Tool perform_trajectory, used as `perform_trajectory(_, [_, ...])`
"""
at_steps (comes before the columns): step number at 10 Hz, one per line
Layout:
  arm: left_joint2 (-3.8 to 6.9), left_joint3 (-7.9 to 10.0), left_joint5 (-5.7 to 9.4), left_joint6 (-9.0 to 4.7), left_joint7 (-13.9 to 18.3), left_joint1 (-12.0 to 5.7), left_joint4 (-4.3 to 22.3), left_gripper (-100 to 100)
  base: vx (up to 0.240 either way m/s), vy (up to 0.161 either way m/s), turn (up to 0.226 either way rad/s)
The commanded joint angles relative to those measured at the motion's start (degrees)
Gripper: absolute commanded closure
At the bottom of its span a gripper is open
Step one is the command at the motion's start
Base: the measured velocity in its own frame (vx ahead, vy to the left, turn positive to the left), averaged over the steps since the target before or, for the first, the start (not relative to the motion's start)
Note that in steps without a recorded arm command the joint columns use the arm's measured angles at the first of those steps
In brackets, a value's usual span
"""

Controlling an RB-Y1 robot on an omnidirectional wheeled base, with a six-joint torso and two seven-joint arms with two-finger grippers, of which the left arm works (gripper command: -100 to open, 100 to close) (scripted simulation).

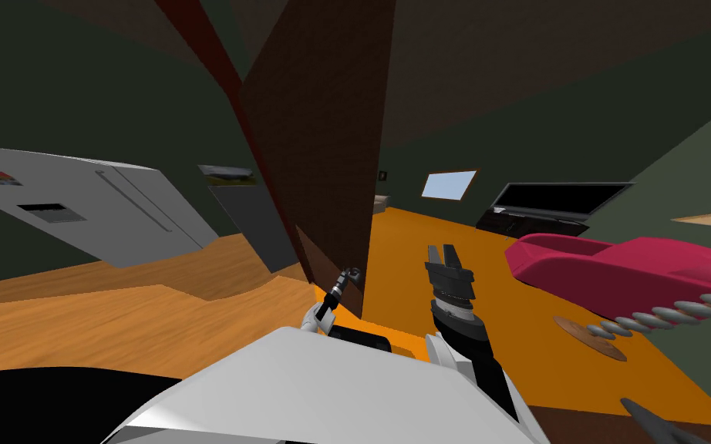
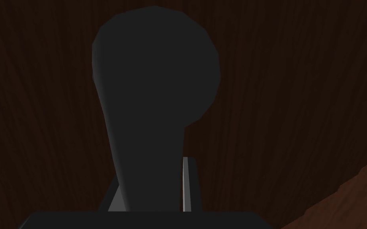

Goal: Push the door open

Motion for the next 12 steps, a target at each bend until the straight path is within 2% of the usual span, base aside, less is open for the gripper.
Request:
perform_trajectory(1, [-0.99, 0.71, 0.36, -0.18, -0.55, -0.14, 0.35, 100, 0.075, -0.162, 0.072])
perform_trajectory(2, [-0.14, 0.75, 0.35, 0.03, -0.28, 0.04, -0.10, 100, 0.044, -0.055, 0.051])
perform_trajectory(3, [0.61, 1.82, 0.87, 0.01, -0.67, -0.01, -0.06, 100, 0.119, -0.062, 0.045])
perform_trajectory(6, [1.01, 2.51, 1.22, 0.01, -0.95, -0.03, 0.00, 100, 0.131, -0.082, 0.029])
perform_trajectory(11, [2.28, 6.17, 3.05, -0.03, -2.47, -0.10, 0.33, 100, 0.197, -0.131, 0.058])
perform_trajectory(12, [2.28, 6.17, 3.05, -0.03, -2.47, -0.10, 0.33, 100, 0.134, -0.103, 0.025])
